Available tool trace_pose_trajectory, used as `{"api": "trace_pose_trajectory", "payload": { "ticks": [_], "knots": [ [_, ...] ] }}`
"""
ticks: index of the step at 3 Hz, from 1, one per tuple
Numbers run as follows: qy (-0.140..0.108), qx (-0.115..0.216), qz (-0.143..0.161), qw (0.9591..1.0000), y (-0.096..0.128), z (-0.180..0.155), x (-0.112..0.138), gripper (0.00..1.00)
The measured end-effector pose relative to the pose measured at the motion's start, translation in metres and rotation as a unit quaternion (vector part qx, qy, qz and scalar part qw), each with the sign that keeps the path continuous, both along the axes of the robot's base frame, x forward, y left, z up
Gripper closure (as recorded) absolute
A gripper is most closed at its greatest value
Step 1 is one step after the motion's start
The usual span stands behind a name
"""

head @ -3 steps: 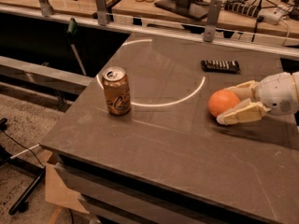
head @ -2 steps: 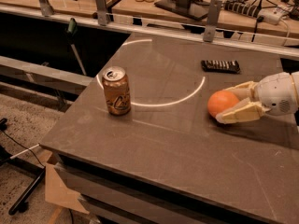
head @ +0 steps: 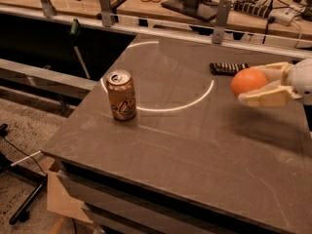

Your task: Move orange near rxbar chocolate

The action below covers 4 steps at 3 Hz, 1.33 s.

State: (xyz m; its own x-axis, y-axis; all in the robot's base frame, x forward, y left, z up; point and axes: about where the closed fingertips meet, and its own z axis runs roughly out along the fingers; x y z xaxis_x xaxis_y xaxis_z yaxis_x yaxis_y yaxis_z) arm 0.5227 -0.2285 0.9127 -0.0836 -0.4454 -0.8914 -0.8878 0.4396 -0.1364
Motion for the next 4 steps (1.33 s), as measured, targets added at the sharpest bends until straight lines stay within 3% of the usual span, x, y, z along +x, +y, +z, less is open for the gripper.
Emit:
{"api": "trace_pose_trajectory", "payload": {
  "ticks": [1,2,3,4],
  "knots": [
    [-0.041,-0.024,-0.059,0.9971,-0.033,0.037,0.010,1.00],
    [-0.054,-0.042,-0.122,0.9902,-0.070,0.051,0.026,1.00],
    [-0.054,-0.030,-0.178,0.9821,-0.104,0.046,0.055,1.00],
    [-0.046,-0.014,-0.209,0.9767,-0.125,0.032,0.090,1.00]
  ]
}}
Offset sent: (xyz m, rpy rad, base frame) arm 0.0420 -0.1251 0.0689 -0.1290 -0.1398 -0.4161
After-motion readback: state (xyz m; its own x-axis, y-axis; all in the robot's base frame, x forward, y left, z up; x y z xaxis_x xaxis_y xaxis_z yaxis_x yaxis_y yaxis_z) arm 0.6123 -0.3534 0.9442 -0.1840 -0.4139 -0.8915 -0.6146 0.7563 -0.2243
